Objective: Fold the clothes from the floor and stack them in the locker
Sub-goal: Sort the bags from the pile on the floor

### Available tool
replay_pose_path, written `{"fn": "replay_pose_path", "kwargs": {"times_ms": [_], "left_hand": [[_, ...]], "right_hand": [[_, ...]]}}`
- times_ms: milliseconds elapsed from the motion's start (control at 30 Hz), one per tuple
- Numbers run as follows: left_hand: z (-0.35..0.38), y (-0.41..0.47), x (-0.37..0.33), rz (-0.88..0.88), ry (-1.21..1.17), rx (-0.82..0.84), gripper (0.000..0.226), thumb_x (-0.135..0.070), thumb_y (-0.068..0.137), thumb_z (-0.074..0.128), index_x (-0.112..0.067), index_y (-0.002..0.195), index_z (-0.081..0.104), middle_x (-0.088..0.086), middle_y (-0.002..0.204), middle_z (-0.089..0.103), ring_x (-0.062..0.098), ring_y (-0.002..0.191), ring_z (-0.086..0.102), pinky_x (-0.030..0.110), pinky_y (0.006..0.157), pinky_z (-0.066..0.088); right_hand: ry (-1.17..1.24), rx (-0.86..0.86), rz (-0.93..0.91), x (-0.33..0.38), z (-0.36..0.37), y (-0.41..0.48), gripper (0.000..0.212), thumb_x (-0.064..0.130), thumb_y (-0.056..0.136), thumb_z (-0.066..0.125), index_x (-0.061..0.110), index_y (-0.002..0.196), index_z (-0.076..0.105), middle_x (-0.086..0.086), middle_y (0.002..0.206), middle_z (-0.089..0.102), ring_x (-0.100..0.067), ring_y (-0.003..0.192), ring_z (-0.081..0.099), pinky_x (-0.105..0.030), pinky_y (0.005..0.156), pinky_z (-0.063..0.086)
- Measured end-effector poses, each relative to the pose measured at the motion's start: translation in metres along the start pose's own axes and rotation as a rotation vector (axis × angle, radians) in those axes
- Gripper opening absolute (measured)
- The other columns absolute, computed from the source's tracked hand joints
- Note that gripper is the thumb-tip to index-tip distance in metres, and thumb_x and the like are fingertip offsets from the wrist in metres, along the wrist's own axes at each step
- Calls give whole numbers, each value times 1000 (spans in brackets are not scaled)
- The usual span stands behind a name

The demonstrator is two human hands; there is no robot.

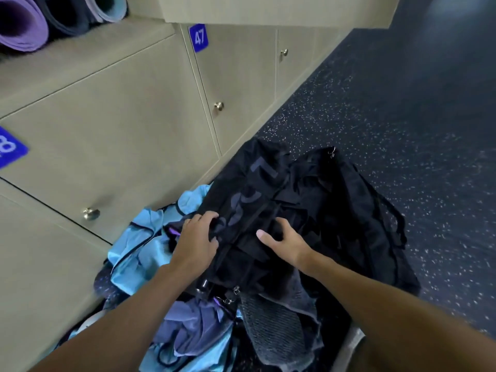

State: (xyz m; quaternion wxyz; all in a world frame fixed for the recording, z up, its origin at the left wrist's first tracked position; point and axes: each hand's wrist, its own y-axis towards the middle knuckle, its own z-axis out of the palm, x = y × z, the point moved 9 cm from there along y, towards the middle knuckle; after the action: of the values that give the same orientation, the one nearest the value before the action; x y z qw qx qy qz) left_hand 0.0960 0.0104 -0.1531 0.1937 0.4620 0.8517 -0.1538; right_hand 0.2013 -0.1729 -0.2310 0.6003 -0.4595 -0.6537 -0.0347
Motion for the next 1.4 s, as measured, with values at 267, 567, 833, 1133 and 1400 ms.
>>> {"fn": "replay_pose_path", "kwargs": {"times_ms": [267,567,833,1133,1400], "left_hand": [[-98,-11,25,-51,-120,-254,43,11,77,57,-10,114,65,7,102,68,28,95,59,30,83,41],[-71,-31,40,-41,267,27,63,-46,83,65,-30,141,46,-5,138,53,21,131,48,49,109,37],[-14,-10,15,55,367,206,90,-77,83,51,-31,155,23,8,165,17,24,154,6,51,124,0],[17,-3,17,-66,386,310,113,-92,68,46,-34,156,6,-1,164,21,21,152,14,64,119,-1],[31,-6,8,-95,474,351,135,-83,67,63,-25,154,-22,10,167,4,27,153,7,62,117,15]], "right_hand": [[188,17,-45,42,36,2,97,17,84,79,30,154,14,1,134,44,-20,122,47,-32,100,45],[53,-216,-58,52,21,8,70,44,75,73,30,138,46,4,127,56,-21,122,50,-46,111,38],[312,-303,33,15,-4,31,95,44,86,72,23,156,12,-3,153,38,-26,137,41,-43,113,37],[583,-220,69,71,26,65,36,30,105,36,8,97,64,-9,81,62,-20,68,54,-35,76,48],[631,-112,84,84,45,81,15,22,103,45,15,98,58,-9,100,64,-24,93,60,-46,96,51]]}}
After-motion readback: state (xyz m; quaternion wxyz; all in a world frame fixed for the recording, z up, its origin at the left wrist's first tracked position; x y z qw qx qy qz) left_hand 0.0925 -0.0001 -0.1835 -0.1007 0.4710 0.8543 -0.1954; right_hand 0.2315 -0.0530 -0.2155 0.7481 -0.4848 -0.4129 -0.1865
